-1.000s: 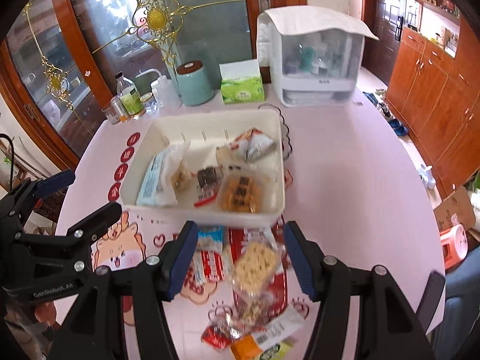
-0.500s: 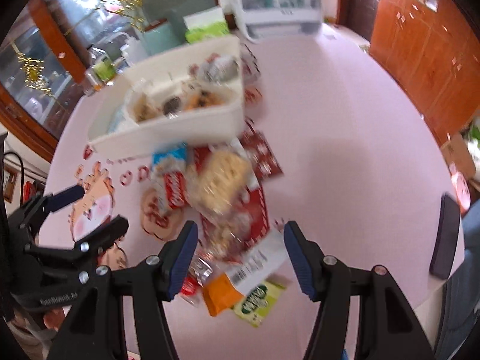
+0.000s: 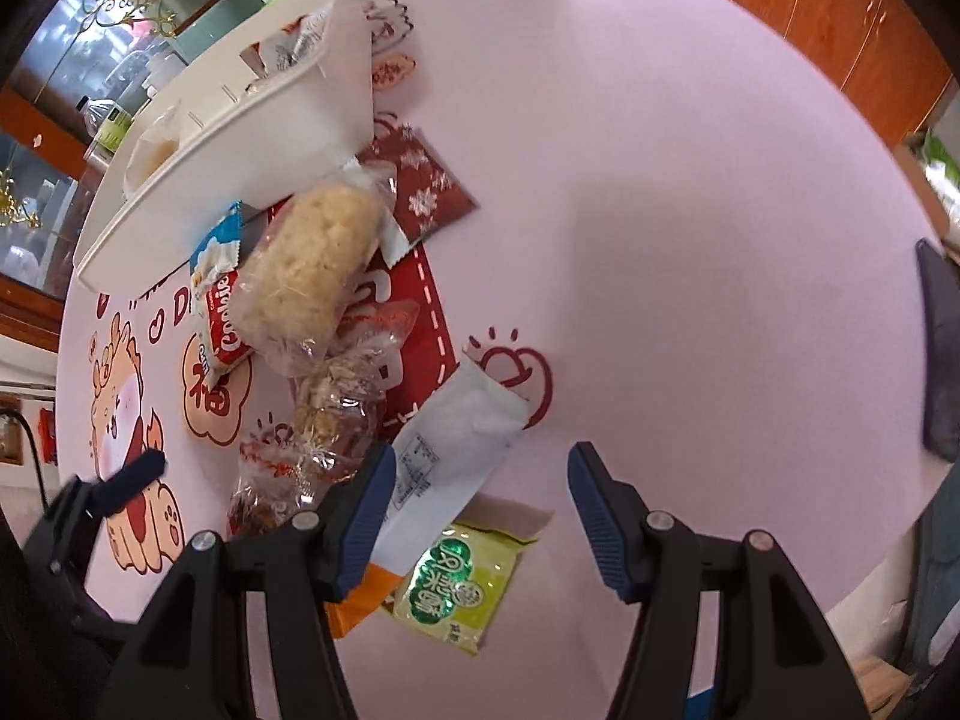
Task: Organize snacks
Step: 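Grasp the red-wrapped clear snack bag with the left gripper while the right grasps the white-orange bar pack, then carry both packs over the white tray and open both grippers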
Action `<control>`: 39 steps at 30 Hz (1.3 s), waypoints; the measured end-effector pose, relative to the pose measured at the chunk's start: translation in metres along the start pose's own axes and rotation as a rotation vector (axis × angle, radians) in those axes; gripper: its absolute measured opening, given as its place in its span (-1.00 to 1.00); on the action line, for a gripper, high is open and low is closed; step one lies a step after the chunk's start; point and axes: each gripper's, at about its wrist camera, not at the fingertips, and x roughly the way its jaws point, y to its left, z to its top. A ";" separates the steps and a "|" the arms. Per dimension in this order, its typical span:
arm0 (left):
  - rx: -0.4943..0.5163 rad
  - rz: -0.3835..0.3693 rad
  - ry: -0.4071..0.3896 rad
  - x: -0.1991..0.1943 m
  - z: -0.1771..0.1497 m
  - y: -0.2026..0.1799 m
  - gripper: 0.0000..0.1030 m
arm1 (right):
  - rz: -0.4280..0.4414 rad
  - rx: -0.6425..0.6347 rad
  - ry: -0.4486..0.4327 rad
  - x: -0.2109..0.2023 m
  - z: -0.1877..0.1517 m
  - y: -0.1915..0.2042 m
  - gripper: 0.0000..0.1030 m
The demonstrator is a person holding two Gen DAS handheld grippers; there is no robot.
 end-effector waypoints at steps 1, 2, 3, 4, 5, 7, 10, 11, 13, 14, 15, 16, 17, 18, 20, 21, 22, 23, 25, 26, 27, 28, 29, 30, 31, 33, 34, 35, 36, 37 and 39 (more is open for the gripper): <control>-0.005 -0.012 0.009 0.003 -0.001 -0.001 0.79 | 0.003 -0.002 0.011 0.004 0.000 0.001 0.17; -0.008 -0.021 0.015 0.005 -0.001 -0.002 0.76 | 0.003 -0.007 0.016 0.007 0.000 0.002 0.17; -0.012 -0.033 0.023 0.009 -0.002 -0.002 0.67 | 0.009 -0.012 0.017 0.009 -0.001 0.003 0.17; -0.015 -0.043 0.033 0.012 -0.002 -0.003 0.57 | 0.019 -0.020 0.019 0.011 -0.001 0.006 0.17; -0.019 -0.052 0.045 0.015 -0.002 -0.004 0.51 | 0.023 -0.028 0.024 0.013 -0.001 0.008 0.17; -0.027 -0.071 0.073 0.023 -0.002 -0.004 0.20 | 0.026 -0.043 0.033 0.018 -0.002 0.013 0.15; -0.048 -0.092 0.090 0.030 -0.003 -0.002 0.03 | 0.024 -0.060 0.023 0.020 -0.003 0.018 -0.10; -0.057 -0.094 0.083 0.031 -0.003 0.000 0.00 | 0.036 -0.069 0.024 0.021 -0.002 0.020 -0.22; -0.070 -0.086 0.073 0.030 -0.002 0.002 -0.06 | 0.059 -0.073 0.030 0.022 -0.001 0.020 -0.36; -0.078 -0.078 0.065 0.030 -0.002 0.004 -0.07 | 0.065 -0.076 0.030 0.022 -0.001 0.021 -0.39; -0.084 -0.074 0.059 0.029 -0.002 0.006 -0.09 | 0.061 -0.081 0.028 0.022 0.000 0.022 -0.42; -0.089 -0.070 0.055 0.028 -0.002 0.007 -0.09 | 0.056 -0.090 0.024 0.021 0.000 0.022 -0.45; -0.096 -0.061 0.050 0.026 -0.002 0.008 -0.10 | 0.054 -0.096 0.022 0.021 0.001 0.022 -0.49; -0.100 -0.053 0.045 0.024 -0.002 0.010 -0.10 | 0.054 -0.101 0.019 0.020 0.001 0.023 -0.55; -0.105 -0.043 0.029 0.019 -0.003 0.013 -0.10 | 0.051 -0.114 0.017 0.018 0.003 0.022 -0.60; -0.107 -0.038 0.022 0.014 -0.003 0.015 -0.10 | 0.047 -0.122 0.013 0.017 0.003 0.023 -0.60; -0.109 -0.033 0.014 0.010 -0.004 0.016 -0.10 | 0.046 -0.127 0.010 0.015 0.003 0.023 -0.60; -0.112 -0.030 0.007 0.005 -0.004 0.019 -0.10 | 0.049 -0.130 0.007 0.013 0.003 0.024 -0.61; -0.122 -0.020 -0.012 -0.004 -0.005 0.021 -0.10 | 0.058 -0.131 -0.001 0.006 0.003 0.021 -0.61; -0.130 -0.016 -0.021 -0.008 -0.006 0.023 -0.10 | 0.063 -0.131 -0.006 0.003 0.005 0.021 -0.61; -0.143 -0.015 -0.030 -0.014 -0.007 0.025 -0.10 | 0.069 -0.131 -0.011 0.000 0.007 0.021 -0.62; -0.158 -0.018 -0.038 -0.022 -0.005 0.028 -0.10 | 0.077 -0.132 -0.017 -0.003 0.008 0.022 -0.64; -0.171 -0.020 -0.045 -0.027 -0.004 0.030 -0.10 | 0.088 -0.134 -0.021 -0.007 0.010 0.022 -0.64; -0.184 -0.020 -0.055 -0.033 -0.003 0.034 -0.10 | 0.096 -0.137 -0.026 -0.011 0.011 0.022 -0.64; -0.197 -0.016 -0.067 -0.040 -0.001 0.039 -0.10 | 0.101 -0.145 -0.035 -0.016 0.013 0.024 -0.64; -0.219 -0.013 -0.092 -0.054 0.003 0.050 -0.10 | 0.110 -0.162 -0.052 -0.026 0.018 0.027 -0.64; -0.227 -0.009 -0.103 -0.061 0.005 0.055 -0.10 | 0.119 -0.174 -0.062 -0.032 0.021 0.030 -0.64; -0.234 -0.003 -0.117 -0.068 0.007 0.059 -0.10 | 0.126 -0.183 -0.070 -0.037 0.024 0.033 -0.64; -0.243 0.004 -0.134 -0.080 0.012 0.063 -0.10 | 0.132 -0.193 -0.078 -0.040 0.026 0.037 -0.64; -0.251 0.008 -0.142 -0.085 0.017 0.065 -0.10 | 0.140 -0.203 -0.087 -0.045 0.031 0.040 -0.64; -0.265 0.024 -0.172 -0.098 0.031 0.073 -0.10 | 0.156 -0.225 -0.107 -0.054 0.040 0.050 -0.64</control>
